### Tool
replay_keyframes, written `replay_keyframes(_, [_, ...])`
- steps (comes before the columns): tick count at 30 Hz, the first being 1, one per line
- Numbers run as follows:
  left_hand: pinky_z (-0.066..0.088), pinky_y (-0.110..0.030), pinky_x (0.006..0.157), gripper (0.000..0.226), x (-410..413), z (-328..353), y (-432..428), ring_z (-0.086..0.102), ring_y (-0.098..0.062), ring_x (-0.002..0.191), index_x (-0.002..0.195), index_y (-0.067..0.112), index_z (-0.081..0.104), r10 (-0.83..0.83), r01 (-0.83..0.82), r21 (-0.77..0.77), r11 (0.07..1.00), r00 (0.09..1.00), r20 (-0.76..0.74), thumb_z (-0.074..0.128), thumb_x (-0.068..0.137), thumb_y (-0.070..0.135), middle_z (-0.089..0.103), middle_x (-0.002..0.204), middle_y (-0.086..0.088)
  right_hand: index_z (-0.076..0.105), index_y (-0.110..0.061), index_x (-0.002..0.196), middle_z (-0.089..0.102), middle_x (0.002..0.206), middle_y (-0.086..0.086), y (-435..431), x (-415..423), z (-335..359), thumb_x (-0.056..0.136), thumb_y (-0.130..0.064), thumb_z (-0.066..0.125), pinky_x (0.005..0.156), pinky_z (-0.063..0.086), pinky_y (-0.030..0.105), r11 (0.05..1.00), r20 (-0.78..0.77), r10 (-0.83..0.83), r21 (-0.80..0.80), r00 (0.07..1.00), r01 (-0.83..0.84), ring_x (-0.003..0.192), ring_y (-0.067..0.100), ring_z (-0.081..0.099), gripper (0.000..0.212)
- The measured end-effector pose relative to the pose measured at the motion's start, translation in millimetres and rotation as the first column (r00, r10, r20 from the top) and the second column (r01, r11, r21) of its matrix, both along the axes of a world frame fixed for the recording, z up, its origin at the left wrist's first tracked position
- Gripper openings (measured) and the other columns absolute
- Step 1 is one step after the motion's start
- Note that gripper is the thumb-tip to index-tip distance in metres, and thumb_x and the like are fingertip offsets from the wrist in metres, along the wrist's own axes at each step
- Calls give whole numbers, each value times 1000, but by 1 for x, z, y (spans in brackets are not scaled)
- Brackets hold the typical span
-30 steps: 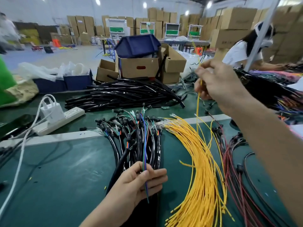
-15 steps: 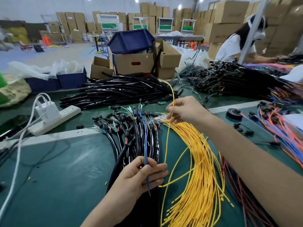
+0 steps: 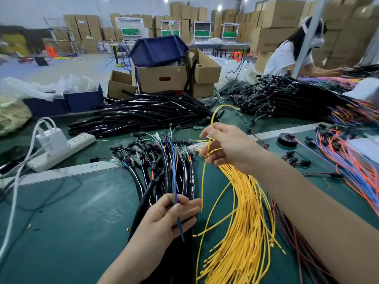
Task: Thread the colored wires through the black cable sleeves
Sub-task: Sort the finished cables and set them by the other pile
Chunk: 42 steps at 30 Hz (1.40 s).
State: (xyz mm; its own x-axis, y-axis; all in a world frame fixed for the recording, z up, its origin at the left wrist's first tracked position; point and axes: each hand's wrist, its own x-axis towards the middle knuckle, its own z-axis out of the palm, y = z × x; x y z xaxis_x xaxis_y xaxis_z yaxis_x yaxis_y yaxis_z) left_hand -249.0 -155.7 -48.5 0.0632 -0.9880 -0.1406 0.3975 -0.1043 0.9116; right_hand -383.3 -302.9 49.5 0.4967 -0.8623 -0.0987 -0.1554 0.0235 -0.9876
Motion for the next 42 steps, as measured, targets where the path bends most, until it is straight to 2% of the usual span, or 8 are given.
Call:
replay_keyframes(5, [55, -32, 85, 46, -1, 5, 3, 67, -28, 102, 109, 0, 54, -3, 3, -2, 1000, 997, -75, 60, 68, 20, 71, 106, -16, 53, -16, 90, 65, 55, 4, 10, 15, -3, 104, -27, 36, 39, 41, 17, 994, -13, 110, 21, 994, -110, 40, 14, 54, 25])
replay_keyframes(9, [59, -36, 73, 31, -1, 9, 3, 70, -29, 70, 116, 2, 53, -17, 15, -32, 999, 996, -83, 46, 87, 9, 71, 95, -22, 53, -15, 95, 66, 59, 6, 9, 27, -12, 104, -28, 35, 42, 45, 19, 991, -28, 132, -4, 991, -132, 43, 16, 57, 24])
replay_keyframes(13, [46, -23, 44, 32, -3, 9, 2, 32, -9, 39, 115, -3, 55, 52, -55, -45, 997, 996, -78, 42, 87, 4, 54, 61, -12, 58, -20, 102, 69, 71, 9, 0, 23, -25, 104, -32, 35, 49, 52, 23, 976, -31, 209, 69, 977, -206, 53, 19, 65, 26])
replay_keyframes(17, [40, -23, 39, 18, 0, 10, 0, 29, -8, 36, 92, -3, 51, 22, -33, -51, 998, 979, -205, 44, 78, 6, 39, 51, -6, 62, -8, 108, 66, 72, 8, -66, -31, -33, 97, -19, 46, 41, 41, 22, 948, -239, -285, -216, 928, 235, 46, 17, 54, 22])
replay_keyframes(20, [49, -27, 45, 9, 2, 8, 1, 30, -10, 34, 88, 2, 47, -13, 2, -53, 999, 978, -207, 45, 80, 8, 38, 50, -7, 65, -8, 94, 60, 84, 14, -110, -98, -45, 86, -4, 50, 52, 38, 28, 720, -418, -694, -385, 586, 578, 65, 25, 53, 17])
replay_keyframes(25, [55, -31, 52, 10, 0, 3, -1, 29, -10, 32, 88, 1, 47, 1, -9, -40, 999, 982, -189, 45, 81, 8, 38, 49, -9, 63, -2, 70, 57, 55, 13, -112, -130, -75, 86, 1, 60, 44, 44, 24, 791, -573, -597, -304, 562, 531, 33, 17, 48, 16])
replay_keyframes(31, [57, -34, 59, 12, 2, 2, -2, 27, -7, 33, 91, 1, 49, -17, 8, -54, 999, 987, -163, 45, 84, 10, 36, 49, -6, 60, -4, 79, 64, 84, 18, -105, -111, -66, 72, -34, 82, 71, 55, 35, 837, -696, -541, -394, 471, 379, 73, 27, 62, 38])
replay_keyframes(42, [58, -33, 58, 15, -2, 5, 0, 26, -6, 30, 92, -1, 49, -13, 6, -38, 999, 985, -170, 46, 81, 9, 36, 49, -8, 45, -3, 79, 52, 70, 13, -106, -114, -32, 82, -10, 65, 44, 38, 24, 867, -788, -477, -351, 389, 354, 53, 19, 48, 21])
